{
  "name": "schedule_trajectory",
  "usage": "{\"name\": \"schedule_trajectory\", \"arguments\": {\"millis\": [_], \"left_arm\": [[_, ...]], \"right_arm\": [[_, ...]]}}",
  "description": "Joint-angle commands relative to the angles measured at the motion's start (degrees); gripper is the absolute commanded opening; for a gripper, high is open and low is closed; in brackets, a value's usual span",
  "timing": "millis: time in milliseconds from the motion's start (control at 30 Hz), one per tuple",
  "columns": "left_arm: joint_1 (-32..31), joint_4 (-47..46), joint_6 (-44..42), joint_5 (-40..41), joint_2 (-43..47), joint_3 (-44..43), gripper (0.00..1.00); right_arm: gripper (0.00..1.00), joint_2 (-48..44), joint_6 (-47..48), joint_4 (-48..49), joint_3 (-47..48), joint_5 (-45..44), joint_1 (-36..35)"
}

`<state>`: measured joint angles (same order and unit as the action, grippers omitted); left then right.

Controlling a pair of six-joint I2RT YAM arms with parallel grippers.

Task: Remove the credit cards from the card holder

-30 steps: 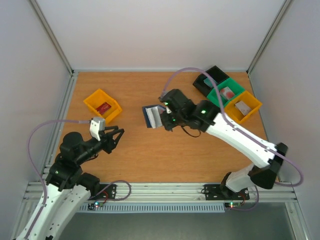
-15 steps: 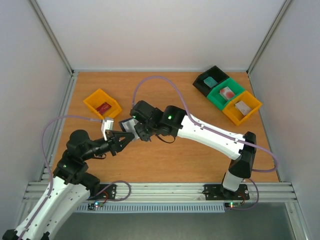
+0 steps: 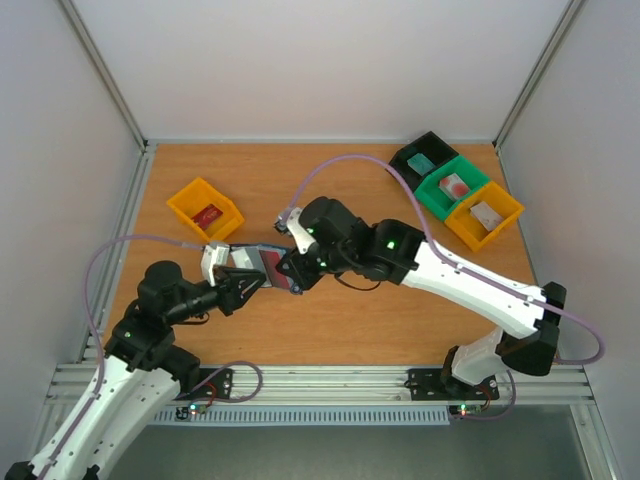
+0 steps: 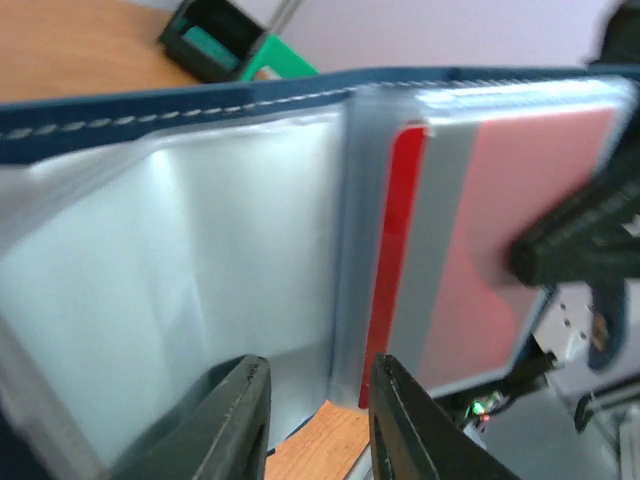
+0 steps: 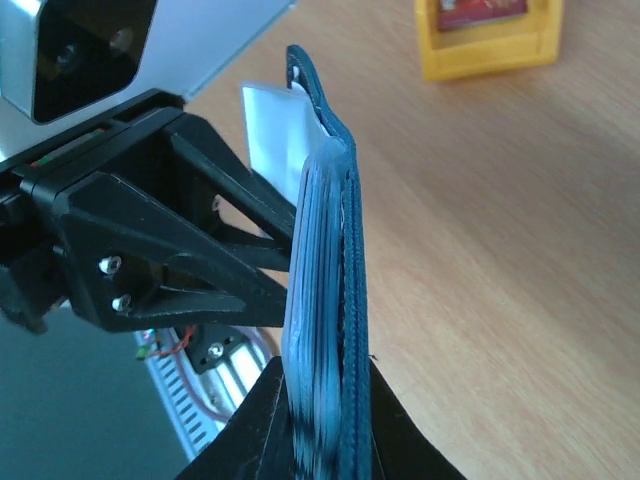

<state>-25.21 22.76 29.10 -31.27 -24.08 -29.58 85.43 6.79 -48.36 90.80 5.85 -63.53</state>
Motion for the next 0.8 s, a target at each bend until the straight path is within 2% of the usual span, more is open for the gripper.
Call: {"name": "schedule_trajectory", "arguments": {"millis": [0,300,400,600,767], "left_arm": [[-0.1,-5.1,-6.0,-9.9,0.8,-3.6,0.30],[-0.1,-11.2,-8.8,-16.9,-3.6,-8.7,0.31],[-0.1,-12.2,-8.9,-16.3,-6.3,-11.0,0.31],[0.0,-19.4,-11.9,-17.2,-8.6,-12.2,0.33],[-0.1,-30.8,-9.7,-21.6,-13.2,-11.3,0.32]], "right_arm": [[0.01,-4.5,7.8,5.8,-1.2,14.9,2.5],[0.01,-5.7,16.9,7.4,-0.3,35.8,10.3],[0.01,-4.9,20.8,5.1,1.7,41.1,13.7],[0.01,-2.9,30.4,-3.7,7.4,42.5,15.4],[0.01,-4.3,33.0,-1.0,5.3,45.6,15.4]]}}
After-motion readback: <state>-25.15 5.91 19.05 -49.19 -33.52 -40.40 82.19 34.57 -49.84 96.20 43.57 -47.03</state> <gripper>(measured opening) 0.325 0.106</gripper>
